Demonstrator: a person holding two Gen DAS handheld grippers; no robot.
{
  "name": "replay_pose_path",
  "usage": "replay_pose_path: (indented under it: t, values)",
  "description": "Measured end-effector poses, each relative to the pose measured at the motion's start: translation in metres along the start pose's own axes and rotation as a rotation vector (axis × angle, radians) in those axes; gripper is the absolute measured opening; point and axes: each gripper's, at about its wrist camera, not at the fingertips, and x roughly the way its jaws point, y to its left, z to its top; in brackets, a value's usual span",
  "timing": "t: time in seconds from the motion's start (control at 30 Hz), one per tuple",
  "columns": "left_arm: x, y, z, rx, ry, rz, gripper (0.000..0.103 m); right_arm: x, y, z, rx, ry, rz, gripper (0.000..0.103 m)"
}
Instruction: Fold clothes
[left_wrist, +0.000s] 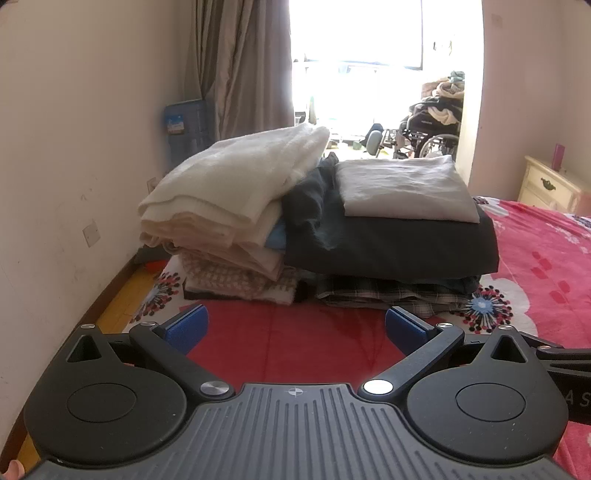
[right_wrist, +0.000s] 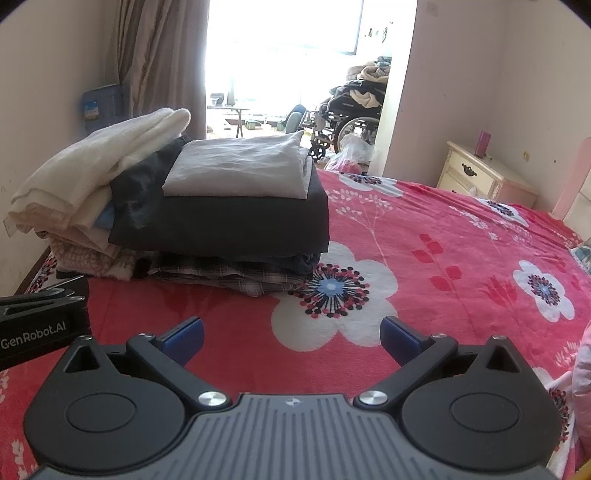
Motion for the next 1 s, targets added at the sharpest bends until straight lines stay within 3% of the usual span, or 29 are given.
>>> replay_pose_path:
  t: [1.0]
  values:
    - [-0.0001, 0.0063, -0.0037, 0.019, 0.003, 0.013, 0.103, 0.0042, 0.0048, -0.0082, 0.033, 0.026, 0.026, 0.103]
